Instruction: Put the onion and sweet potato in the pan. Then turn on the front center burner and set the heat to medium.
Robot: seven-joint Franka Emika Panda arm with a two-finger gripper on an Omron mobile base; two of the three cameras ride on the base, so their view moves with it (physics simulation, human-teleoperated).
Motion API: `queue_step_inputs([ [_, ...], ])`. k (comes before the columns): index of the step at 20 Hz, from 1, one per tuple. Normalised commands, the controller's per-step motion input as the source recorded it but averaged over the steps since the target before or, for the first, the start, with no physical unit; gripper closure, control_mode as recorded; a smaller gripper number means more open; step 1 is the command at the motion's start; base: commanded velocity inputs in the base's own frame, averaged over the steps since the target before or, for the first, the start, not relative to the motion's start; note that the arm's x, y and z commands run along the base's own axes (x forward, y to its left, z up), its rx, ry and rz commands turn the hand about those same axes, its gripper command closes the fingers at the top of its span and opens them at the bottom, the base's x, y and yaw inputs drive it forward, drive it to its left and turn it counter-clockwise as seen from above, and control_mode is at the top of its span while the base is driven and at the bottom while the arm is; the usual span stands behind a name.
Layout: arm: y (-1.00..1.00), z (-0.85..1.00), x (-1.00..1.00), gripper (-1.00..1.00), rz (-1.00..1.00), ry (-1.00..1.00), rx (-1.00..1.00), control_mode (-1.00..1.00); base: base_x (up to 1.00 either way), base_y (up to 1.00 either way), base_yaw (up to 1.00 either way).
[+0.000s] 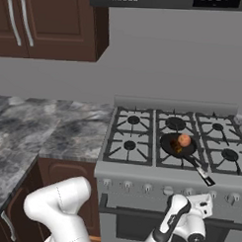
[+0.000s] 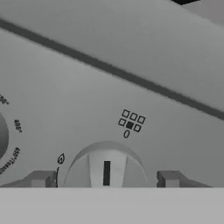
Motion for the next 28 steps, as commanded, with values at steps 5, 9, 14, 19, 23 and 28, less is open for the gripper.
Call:
queue_step_inputs([
  [5,-0.02,-0.07,0.00,1.00,0.00,-0.01,-0.22,-1.00,0.00,0.00,0.00],
  [9,-0.01,-0.19,0.00,1.00,0.00,-0.03,-0.25,-1.00,0.00,0.00,0.00],
  [14,0.00,-0.19,0.00,1.00,0.00,-0.05,-0.23,-1.00,0.00,0.00,0.00],
  [19,-0.01,-0.16,0.00,1.00,0.00,-0.07,-0.23,-1.00,0.00,0.00,0.00],
  [23,0.00,-0.15,0.00,1.00,0.00,-0.09,-0.23,-1.00,0.00,0.00,0.00],
  [28,0.00,-0.10,0.00,1.00,0.00,-0.07,-0.26,-1.00,0.00,0.00,0.00],
])
